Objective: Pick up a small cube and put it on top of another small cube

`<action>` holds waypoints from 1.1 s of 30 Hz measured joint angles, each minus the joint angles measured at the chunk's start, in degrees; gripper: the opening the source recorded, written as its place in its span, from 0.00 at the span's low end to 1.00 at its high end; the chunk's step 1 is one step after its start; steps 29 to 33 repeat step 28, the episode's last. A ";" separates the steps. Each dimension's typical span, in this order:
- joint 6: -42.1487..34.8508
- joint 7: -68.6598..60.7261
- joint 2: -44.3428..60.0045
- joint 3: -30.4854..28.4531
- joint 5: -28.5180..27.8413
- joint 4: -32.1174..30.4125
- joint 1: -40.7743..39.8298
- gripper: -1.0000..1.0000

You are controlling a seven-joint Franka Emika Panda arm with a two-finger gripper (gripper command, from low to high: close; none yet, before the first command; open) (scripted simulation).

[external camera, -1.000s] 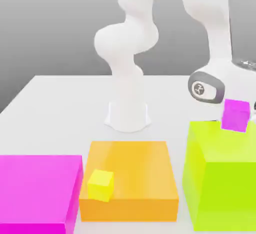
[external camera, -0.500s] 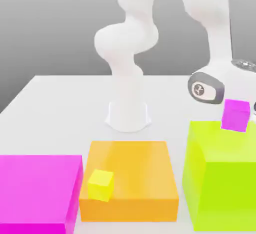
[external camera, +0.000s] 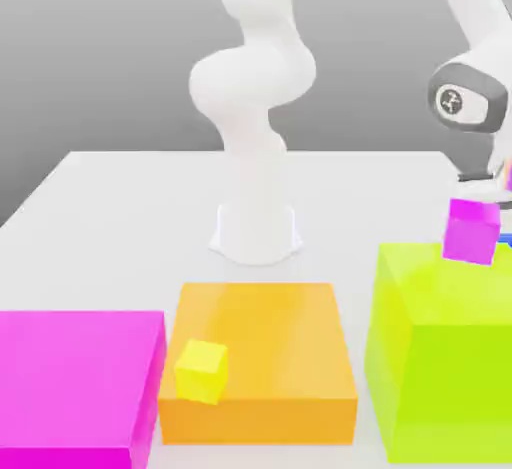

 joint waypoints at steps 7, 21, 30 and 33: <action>-13.92 -1.50 -9.73 -2.45 -5.68 5.32 -3.15 0.00; -13.71 -4.32 -13.30 -6.89 -13.00 2.62 -7.87 1.00; -19.52 -4.42 -15.64 -7.03 -12.77 6.14 -7.65 1.00; -19.52 -4.42 -15.64 -7.03 -12.77 6.14 -7.65 1.00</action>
